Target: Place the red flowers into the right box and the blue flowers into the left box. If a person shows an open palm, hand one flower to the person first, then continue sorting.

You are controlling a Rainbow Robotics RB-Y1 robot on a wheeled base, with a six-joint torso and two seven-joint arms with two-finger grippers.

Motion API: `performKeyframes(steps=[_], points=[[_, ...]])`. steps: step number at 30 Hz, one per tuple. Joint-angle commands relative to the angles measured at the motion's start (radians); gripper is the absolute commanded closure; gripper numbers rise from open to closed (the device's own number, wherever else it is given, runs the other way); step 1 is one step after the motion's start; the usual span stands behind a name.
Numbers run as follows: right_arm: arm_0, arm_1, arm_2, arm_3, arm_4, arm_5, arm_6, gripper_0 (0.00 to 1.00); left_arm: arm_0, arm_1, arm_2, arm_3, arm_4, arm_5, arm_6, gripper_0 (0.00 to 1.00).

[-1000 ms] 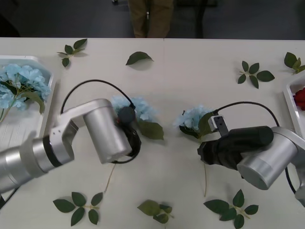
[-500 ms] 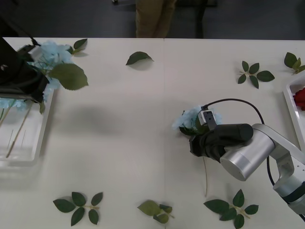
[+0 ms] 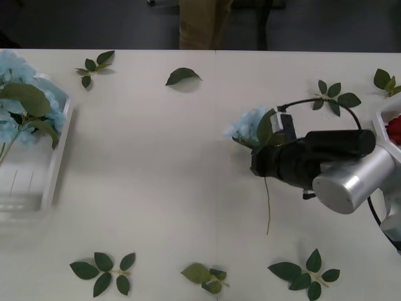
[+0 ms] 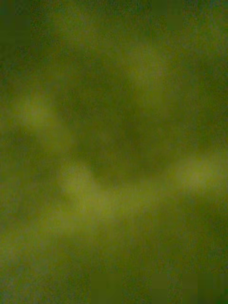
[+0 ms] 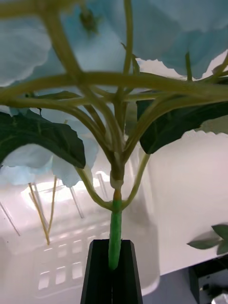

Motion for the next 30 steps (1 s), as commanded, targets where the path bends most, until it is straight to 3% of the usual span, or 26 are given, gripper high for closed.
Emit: performKeyframes(steps=[1, 6, 12, 15, 20, 21, 22, 25, 27, 30], points=[[-0.114, -0.032, -0.089, -0.055, -0.133, -0.014, 0.033, 1.0, 0.131, 0.06, 0.062, 0.02, 0.033, -0.107, -0.147, 1.0], [-0.19, -0.032, -0.158, -0.055, -0.292, -0.014, 0.05, 1.0, 0.266, 0.078, 0.083, 0.02, 0.059, -0.237, -0.167, 1.0], [-0.241, -0.01, -0.274, 0.005, -0.64, -0.013, 0.188, 1.0, 0.473, 0.054, 0.154, 0.023, 0.038, -0.44, -0.19, 1.0], [-0.244, 0.004, -0.308, 0.013, -0.729, -0.011, 0.247, 1.0, 0.505, 0.017, 0.154, 0.029, 0.033, -0.518, -0.198, 1.0], [-0.244, 0.025, -0.332, 0.014, -0.751, -0.011, 0.26, 1.0, 0.496, -0.002, 0.154, 0.054, 0.027, -0.52, -0.21, 0.97], [-0.242, 0.033, -0.334, 0.016, -0.743, -0.011, 0.259, 1.0, 0.493, -0.003, 0.155, 0.055, 0.024, -0.52, -0.215, 0.87], [-0.242, 0.036, -0.334, 0.019, -0.738, -0.011, 0.26, 1.0, 0.493, -0.002, 0.155, 0.055, 0.024, -0.52, -0.218, 0.66], [-0.242, 0.039, -0.334, 0.03, -0.737, -0.01, 0.26, 1.0, 0.493, -0.002, 0.155, 0.055, 0.025, -0.52, -0.228, 0.3], [-0.244, 0.034, -0.332, 0.028, -0.7, 0.001, 0.268, 1.0, 0.493, -0.003, 0.155, 0.057, 0.027, -0.52, -0.239, 0.13], [-0.249, 0.022, -0.335, 0.008, -0.628, -0.013, 0.279, 1.0, 0.494, -0.002, 0.155, 0.057, 0.029, -0.52, -0.25, 0.12]])
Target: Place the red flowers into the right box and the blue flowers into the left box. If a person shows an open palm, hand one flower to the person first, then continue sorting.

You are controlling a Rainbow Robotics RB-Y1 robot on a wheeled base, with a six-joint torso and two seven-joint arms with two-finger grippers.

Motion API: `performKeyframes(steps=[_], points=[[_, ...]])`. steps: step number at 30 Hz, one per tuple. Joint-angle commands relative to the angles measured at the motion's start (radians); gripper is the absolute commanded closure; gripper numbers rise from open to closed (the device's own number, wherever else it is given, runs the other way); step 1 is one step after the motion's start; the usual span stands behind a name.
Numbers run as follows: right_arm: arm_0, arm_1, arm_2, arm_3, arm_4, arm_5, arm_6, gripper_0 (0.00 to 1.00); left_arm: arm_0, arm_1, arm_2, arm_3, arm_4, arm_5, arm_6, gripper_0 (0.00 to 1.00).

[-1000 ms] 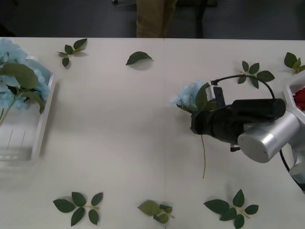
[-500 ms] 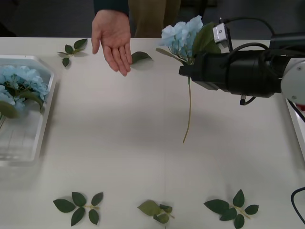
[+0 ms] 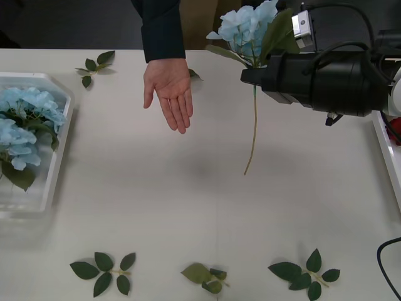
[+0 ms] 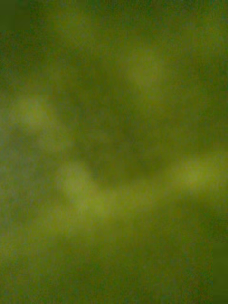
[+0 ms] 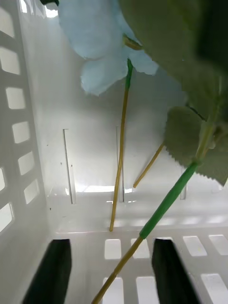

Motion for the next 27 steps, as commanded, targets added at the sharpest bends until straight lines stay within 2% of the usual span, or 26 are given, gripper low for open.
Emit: performKeyframes(steps=[1, 5, 9, 12, 16, 22, 27], points=[[-0.042, 0.004, -0.025, -0.038, 0.099, -0.035, 0.021, 1.0, -0.016, -0.003, 0.026, 0.01, -0.005, -0.012, -0.117, 0.12], [-0.039, -0.006, -0.025, -0.076, 0.206, -0.136, 0.021, 1.0, -0.015, -0.001, 0.026, 0.01, -0.005, -0.012, -0.131, 0.12], [-0.053, -0.003, -0.025, -0.139, 0.373, -0.176, 0.014, 1.0, -0.016, -0.003, 0.026, 0.007, -0.003, 0.003, -0.141, 0.12], [-0.084, -0.003, -0.025, -0.194, 0.482, -0.176, 0.008, 1.0, -0.055, 0.004, 0.024, -0.01, -0.028, 0.109, -0.127, 0.12], [-0.102, 0.013, -0.023, -0.289, 0.623, -0.173, -0.008, 1.0, -0.154, 0.008, 0.024, -0.01, -0.037, 0.262, -0.115, 0.12], [-0.168, 0.079, 0.078, -0.433, 0.993, -0.041, -0.149, 1.0, -0.288, 0.02, 0.026, -0.056, -0.042, 0.388, -0.118, 0.12], [-0.24, 0.13, 0.21, -0.371, 1.243, -0.044, -0.253, 1.0, -0.335, 0.02, 0.024, -0.128, 0.001, 0.411, -0.129, 0.12]])
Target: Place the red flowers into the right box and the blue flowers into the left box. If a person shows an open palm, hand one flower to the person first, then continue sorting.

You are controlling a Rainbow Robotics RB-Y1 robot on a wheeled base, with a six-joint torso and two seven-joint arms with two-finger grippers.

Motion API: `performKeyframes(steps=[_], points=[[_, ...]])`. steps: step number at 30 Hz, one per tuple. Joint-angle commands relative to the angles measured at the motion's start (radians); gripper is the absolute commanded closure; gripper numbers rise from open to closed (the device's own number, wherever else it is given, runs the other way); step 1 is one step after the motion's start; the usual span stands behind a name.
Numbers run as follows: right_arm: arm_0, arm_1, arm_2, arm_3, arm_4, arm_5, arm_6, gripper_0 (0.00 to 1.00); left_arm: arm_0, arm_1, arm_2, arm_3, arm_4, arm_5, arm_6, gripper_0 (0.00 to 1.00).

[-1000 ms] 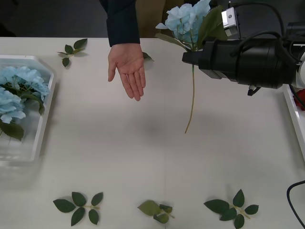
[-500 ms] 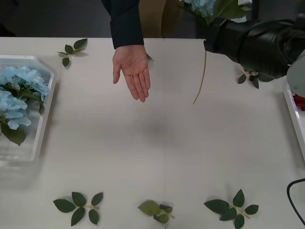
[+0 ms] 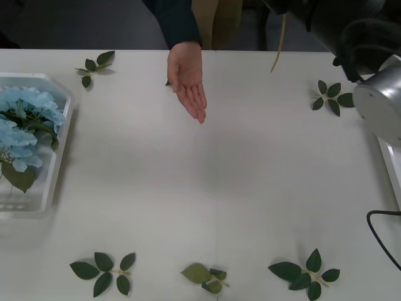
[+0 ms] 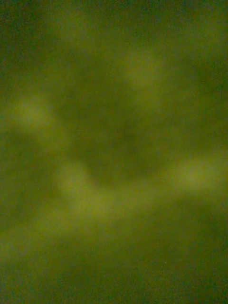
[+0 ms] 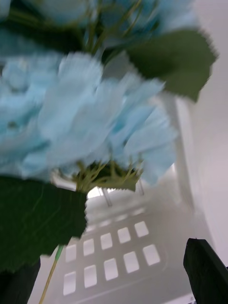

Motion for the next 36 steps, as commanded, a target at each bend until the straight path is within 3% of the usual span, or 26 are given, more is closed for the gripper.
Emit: performKeyframes(steps=[1, 8, 22, 23, 24, 25, 26, 28, 33, 36], points=[[-0.111, 0.07, 0.121, 0.049, 0.142, -0.014, -0.08, 1.0, -0.055, 0.02, 0.025, -0.076, 0.039, 0.01, -0.049, 0.12], [-0.177, 0.096, 0.212, 0.173, 0.226, -0.036, -0.151, 1.0, -0.055, 0.019, 0.024, -0.09, 0.067, 0.01, -0.056, 0.12], [-0.177, 0.105, 0.215, 0.189, 0.226, -0.036, -0.154, 0.98, -0.055, 0.019, 0.024, -0.087, 0.074, 0.01, -0.065, 0.12], [-0.177, 0.103, 0.215, 0.189, 0.228, -0.036, -0.156, 0.9, -0.055, 0.019, 0.025, -0.088, 0.074, 0.01, -0.064, 0.12], [-0.177, 0.105, 0.215, 0.189, 0.226, -0.036, -0.156, 0.71, -0.055, 0.019, 0.024, -0.088, 0.076, 0.01, -0.065, 0.12], [-0.177, 0.103, 0.215, 0.189, 0.226, -0.036, -0.157, 0.61, -0.055, 0.019, 0.025, -0.088, 0.076, 0.01, -0.065, 0.12], [-0.177, 0.103, 0.215, 0.187, 0.228, -0.036, -0.156, 0.41, -0.055, 0.019, 0.024, -0.087, 0.076, 0.01, -0.065, 0.12], [-0.177, 0.102, 0.215, 0.184, 0.226, -0.036, -0.156, 0.25, -0.055, 0.019, 0.024, -0.088, 0.076, 0.01, -0.064, 0.12], [-0.167, 0.074, 0.213, 0.124, 0.196, 0.027, -0.159, 0.25, -0.053, 0.019, 0.024, -0.088, 0.077, 0.01, -0.065, 0.12], [-0.127, 0.002, 0.204, 0.012, 0.128, 0.101, -0.16, 0.25, -0.053, 0.019, 0.025, -0.087, 0.076, 0.01, -0.064, 0.12]])
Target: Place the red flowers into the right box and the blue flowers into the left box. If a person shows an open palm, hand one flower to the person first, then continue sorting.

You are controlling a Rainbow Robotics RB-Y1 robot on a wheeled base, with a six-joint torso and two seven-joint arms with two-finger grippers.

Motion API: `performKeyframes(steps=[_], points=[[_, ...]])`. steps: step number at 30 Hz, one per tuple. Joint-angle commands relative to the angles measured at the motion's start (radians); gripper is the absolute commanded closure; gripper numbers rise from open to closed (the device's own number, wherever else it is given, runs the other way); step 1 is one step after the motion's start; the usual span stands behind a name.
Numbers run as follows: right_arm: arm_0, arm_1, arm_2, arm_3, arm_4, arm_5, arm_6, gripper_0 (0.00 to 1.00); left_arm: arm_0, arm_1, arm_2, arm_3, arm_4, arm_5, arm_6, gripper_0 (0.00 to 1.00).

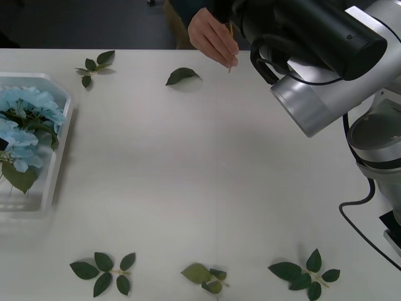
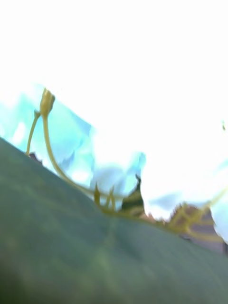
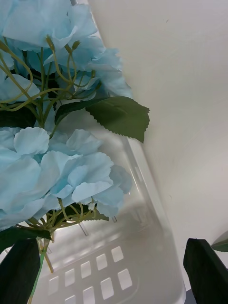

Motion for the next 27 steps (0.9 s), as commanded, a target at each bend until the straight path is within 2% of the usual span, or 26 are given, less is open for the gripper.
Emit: performKeyframes(steps=[1, 6, 9, 12, 17, 22, 26, 27], points=[[0.019, -0.088, -0.011, -0.178, -0.082, 0.069, -0.013, 0.25, -0.026, 0.019, 0.025, -0.01, 0.011, 0.006, -0.064, 0.12], [0.183, -0.194, -0.077, -0.365, -0.181, 0.067, -0.019, 0.25, -0.026, 0.02, 0.024, -0.011, 0.011, 0.008, -0.065, 0.12], [0.26, -0.234, -0.119, -0.418, -0.239, 0.056, -0.025, 0.25, -0.026, 0.019, 0.025, -0.011, 0.037, 0.008, -0.07, 0.12], [0.347, -0.27, -0.183, -0.425, -0.334, 0.047, -0.033, 0.25, -0.027, 0.008, 0.025, -0.013, 0.153, 0.005, -0.111, 0.12], [0.473, -0.327, -0.271, -0.305, -0.469, 0.032, -0.035, 0.25, -0.027, -0.081, 0.025, -0.026, 0.32, -0.009, -0.328, 0.12], [0.519, -0.379, -0.303, -0.087, -0.626, -0.074, -0.016, 0.25, -0.043, -0.222, 0.024, -0.057, 0.36, -0.052, -0.635, 0.12], [0.519, -0.398, -0.291, 0.074, -0.777, -0.197, 0.051, 0.25, -0.047, -0.314, 0.024, -0.083, 0.362, -0.098, -0.635, 0.12], [0.51, -0.404, -0.278, 0.129, -0.839, -0.233, 0.139, 0.25, -0.049, -0.348, 0.024, -0.097, 0.363, -0.114, -0.635, 0.12]])
